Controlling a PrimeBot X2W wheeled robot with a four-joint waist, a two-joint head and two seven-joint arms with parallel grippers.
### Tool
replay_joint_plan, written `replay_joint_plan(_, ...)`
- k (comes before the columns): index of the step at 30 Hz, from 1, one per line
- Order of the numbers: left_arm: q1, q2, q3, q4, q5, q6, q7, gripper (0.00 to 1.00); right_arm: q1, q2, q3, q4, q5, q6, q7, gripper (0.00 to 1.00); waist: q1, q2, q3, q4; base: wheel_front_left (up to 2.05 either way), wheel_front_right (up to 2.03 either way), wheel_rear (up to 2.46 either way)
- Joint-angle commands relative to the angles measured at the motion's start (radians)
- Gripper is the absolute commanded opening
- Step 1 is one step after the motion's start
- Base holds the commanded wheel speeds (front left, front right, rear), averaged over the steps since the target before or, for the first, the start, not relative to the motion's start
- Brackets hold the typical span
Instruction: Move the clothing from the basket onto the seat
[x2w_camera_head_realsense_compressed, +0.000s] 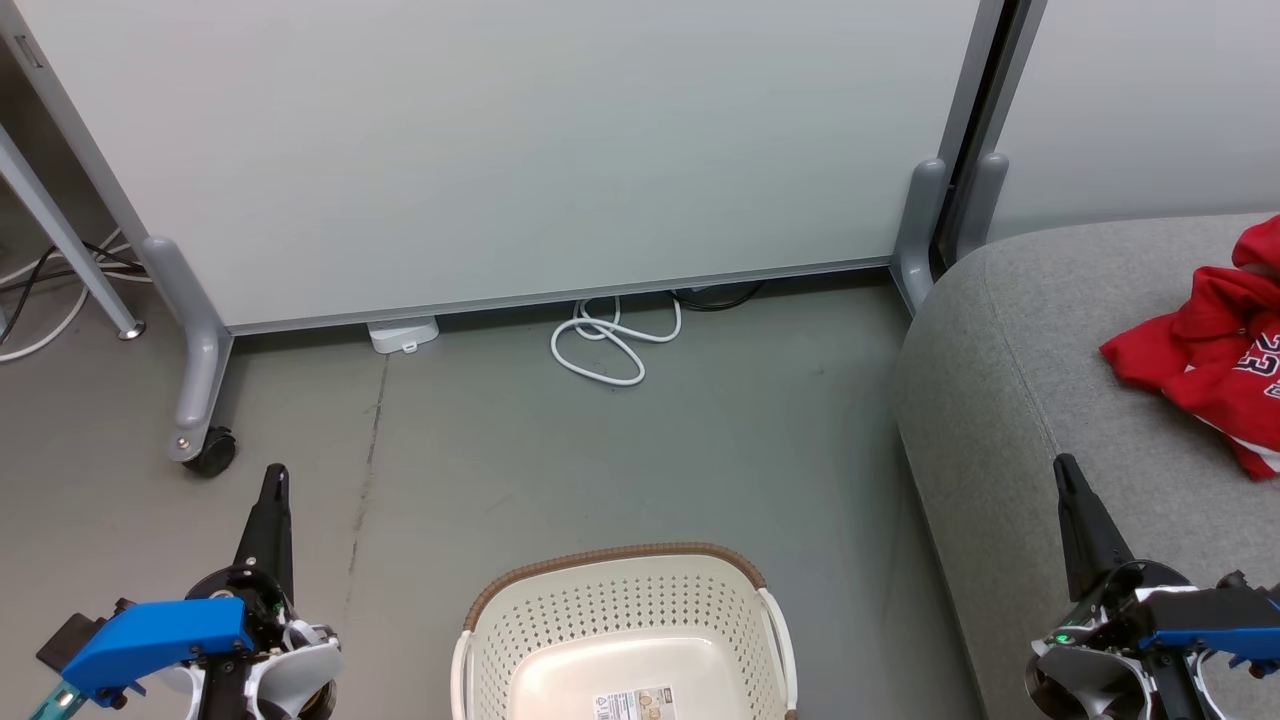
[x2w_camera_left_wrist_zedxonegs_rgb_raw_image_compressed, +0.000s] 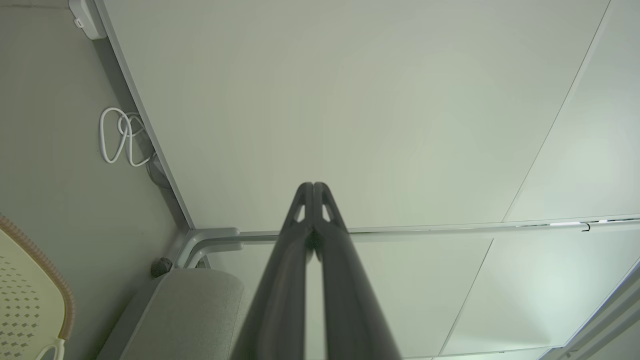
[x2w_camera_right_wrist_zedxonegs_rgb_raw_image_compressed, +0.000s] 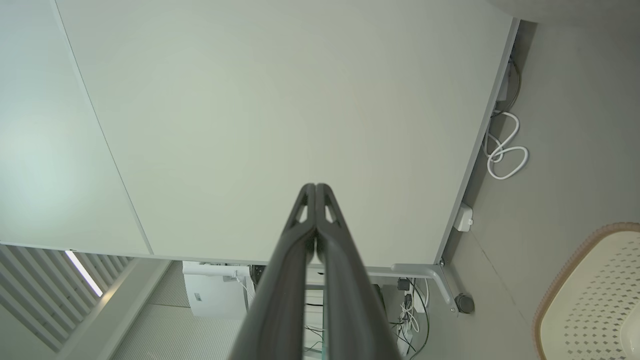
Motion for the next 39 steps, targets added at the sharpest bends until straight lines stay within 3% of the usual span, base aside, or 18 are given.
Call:
replay_joint_plan(1, -0.010, -0.001, 0.003, -0.004, -0.002, -0.009, 0.003, 0.00, -0.010, -0.005, -0.001, -0.003, 0.003, 0.001, 0.003, 0.00, 0.0000, 0.0000, 0.000, 0.000, 0.00, 0.00, 0.00)
replay_joint_plan(39, -0.010, -0.001, 0.003, -0.004, -0.002, -0.009, 0.003, 0.00, -0.010, -0.005, -0.001, -0.003, 0.003, 0.001, 0.003, 0.00, 0.0000, 0.0000, 0.000, 0.000, 0.00, 0.00, 0.00)
